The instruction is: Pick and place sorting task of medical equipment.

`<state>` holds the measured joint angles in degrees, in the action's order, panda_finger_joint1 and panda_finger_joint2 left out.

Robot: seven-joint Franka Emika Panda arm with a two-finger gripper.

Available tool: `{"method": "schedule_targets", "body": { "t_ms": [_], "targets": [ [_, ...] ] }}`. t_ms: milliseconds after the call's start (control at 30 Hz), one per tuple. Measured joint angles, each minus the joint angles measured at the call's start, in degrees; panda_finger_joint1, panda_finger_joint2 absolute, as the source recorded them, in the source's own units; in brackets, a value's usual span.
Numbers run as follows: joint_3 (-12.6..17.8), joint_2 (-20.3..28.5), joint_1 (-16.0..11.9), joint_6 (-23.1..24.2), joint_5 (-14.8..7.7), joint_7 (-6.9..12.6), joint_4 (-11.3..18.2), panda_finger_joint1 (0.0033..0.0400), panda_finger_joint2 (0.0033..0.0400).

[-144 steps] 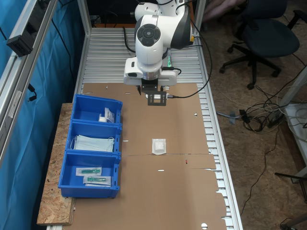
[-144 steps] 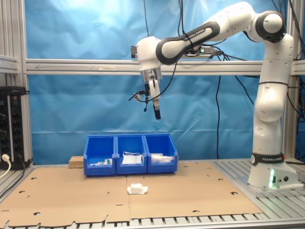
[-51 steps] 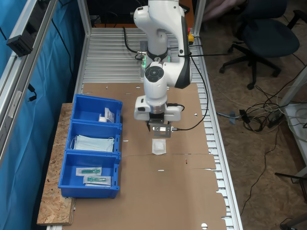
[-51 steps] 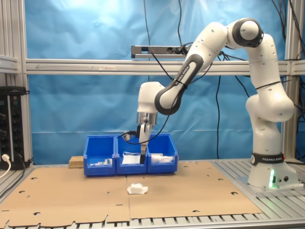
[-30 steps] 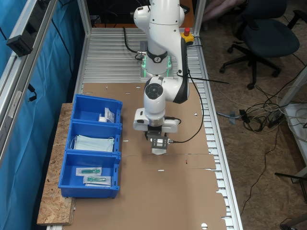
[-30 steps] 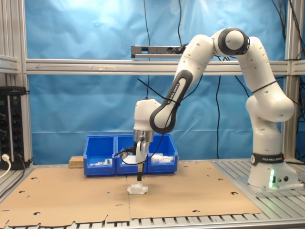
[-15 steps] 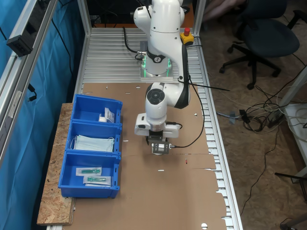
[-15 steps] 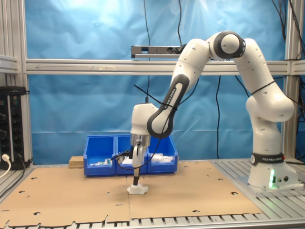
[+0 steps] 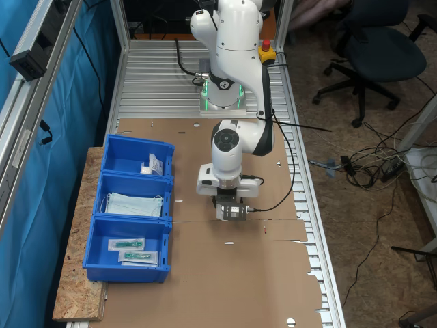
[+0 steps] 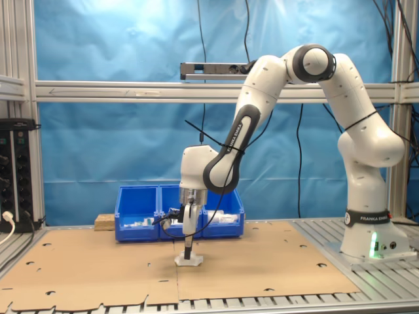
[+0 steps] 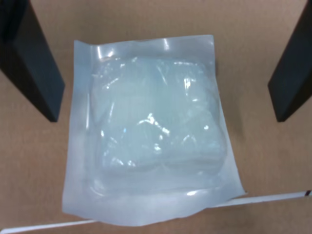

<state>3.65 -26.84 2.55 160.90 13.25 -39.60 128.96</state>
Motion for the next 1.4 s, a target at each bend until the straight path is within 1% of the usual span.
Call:
{"method": "schedule_targets", "body": {
  "t_ms": [567, 1400],
  "targets": [
    [-0.05, -2.15, -0.13, 0.64, 0.25, 0.00, -0.04, 0.0400, 0.0400],
    [-0.05, -2.78, -0.23, 0.83, 0.38, 0.00, -1.46, 0.0400, 0.0400]
  ]
}}
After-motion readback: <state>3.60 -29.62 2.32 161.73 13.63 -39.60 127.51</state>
